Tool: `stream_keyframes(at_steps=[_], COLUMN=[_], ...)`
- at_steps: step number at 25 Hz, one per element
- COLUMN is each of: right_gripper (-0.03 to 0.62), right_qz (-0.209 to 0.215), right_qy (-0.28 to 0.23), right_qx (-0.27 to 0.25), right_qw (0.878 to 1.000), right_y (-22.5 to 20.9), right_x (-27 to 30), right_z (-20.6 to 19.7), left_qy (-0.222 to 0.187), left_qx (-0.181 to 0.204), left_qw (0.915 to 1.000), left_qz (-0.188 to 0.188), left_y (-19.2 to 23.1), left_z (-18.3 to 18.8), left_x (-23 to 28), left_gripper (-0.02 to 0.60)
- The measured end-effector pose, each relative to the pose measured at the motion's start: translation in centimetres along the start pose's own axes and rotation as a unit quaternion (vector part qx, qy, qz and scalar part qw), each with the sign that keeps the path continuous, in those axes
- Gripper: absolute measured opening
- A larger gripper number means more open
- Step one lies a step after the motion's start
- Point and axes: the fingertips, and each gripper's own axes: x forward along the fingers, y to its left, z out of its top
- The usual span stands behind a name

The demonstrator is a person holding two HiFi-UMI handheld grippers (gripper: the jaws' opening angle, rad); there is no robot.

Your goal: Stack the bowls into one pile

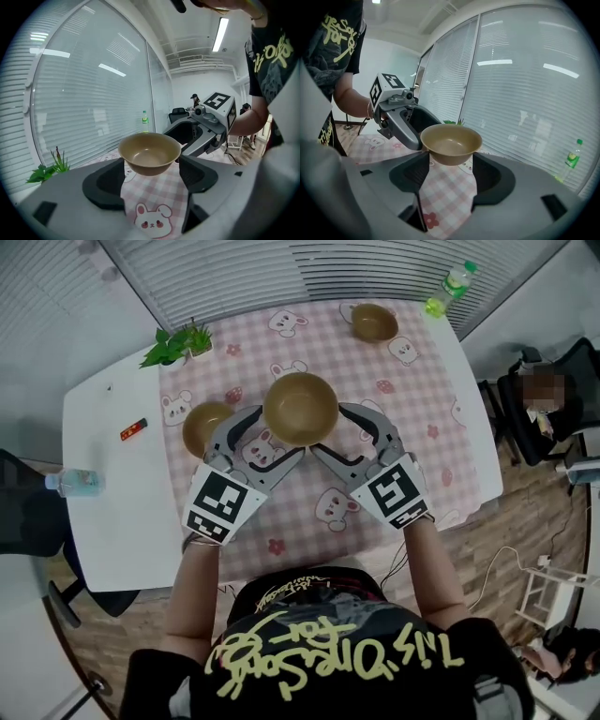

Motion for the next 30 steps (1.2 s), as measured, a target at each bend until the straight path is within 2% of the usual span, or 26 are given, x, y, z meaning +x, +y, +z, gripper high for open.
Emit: stream_keyframes(at_steps=[7,19,30], right_gripper=[0.273,0.273,0.273], right_qz=[0.018,0.049,0.063], right_qy=[-0.013,-0.032,-0.029], right_qx=[-0.022,-0.051,-0.053], right_qw=[1.0,0.997,0.996], right_y=[0.6,4.5,6.8], right_x=[2.7,6.3,9.0], right_z=[0.6,5.3,6.2], left_qy=[-0.012,-0.014,-0.011], left_qx=[-0.004,-0.007,-0.019], left_qw=[0.9994,0.9961,0.9949], left_qz=[0.032,0.087,0.099], left_y=[2.2,5.1,6.9], left_z=[-1.4,-2.1,-4.1], left_x=[-1.0,-7.4,-10.0], left_gripper=[0.362,0.362,0.364])
